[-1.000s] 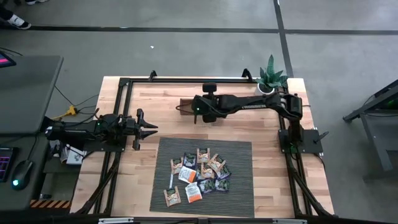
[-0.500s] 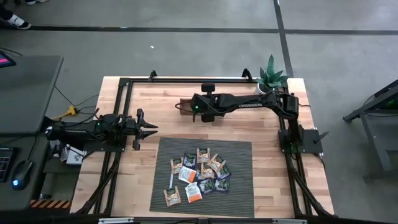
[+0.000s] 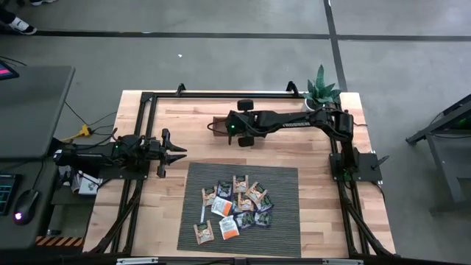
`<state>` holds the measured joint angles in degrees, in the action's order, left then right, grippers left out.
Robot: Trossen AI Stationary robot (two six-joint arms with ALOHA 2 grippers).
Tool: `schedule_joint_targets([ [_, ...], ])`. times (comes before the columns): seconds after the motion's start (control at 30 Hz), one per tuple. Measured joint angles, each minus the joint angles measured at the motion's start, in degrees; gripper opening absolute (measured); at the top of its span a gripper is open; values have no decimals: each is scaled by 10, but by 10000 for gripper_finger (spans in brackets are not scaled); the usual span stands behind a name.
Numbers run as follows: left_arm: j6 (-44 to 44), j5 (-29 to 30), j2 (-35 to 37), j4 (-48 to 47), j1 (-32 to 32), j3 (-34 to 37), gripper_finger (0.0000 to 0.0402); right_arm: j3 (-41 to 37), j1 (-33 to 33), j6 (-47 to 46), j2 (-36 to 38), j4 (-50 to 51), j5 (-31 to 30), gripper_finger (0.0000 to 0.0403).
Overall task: Pick & Place Tea
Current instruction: Put the orange tea bag into the middle compartment of the wooden organizer
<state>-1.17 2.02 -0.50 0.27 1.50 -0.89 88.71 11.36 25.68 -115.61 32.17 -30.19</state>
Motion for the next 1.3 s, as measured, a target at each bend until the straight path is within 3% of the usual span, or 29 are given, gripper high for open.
schedule_joint_targets([
  [0.1,0,0,0,0,0,0,82,0,0,-4,0,0,-25,90],
  [0.3,0,0,0,0,0,0,82,0,-8,-27,1,3,-146,110],
  [0.37,0,0,0,0,0,0,82,0,-20,-40,6,14,-147,110],
  [0.9,0,0,0,0,0,0,82,1,-130,-73,33,95,220,108],
  [1.1,0,0,0,0,0,0,82,0,-155,-90,31,88,278,108],
  [1.3,0,0,0,0,0,0,82,0,-171,-84,31,88,299,108],
])
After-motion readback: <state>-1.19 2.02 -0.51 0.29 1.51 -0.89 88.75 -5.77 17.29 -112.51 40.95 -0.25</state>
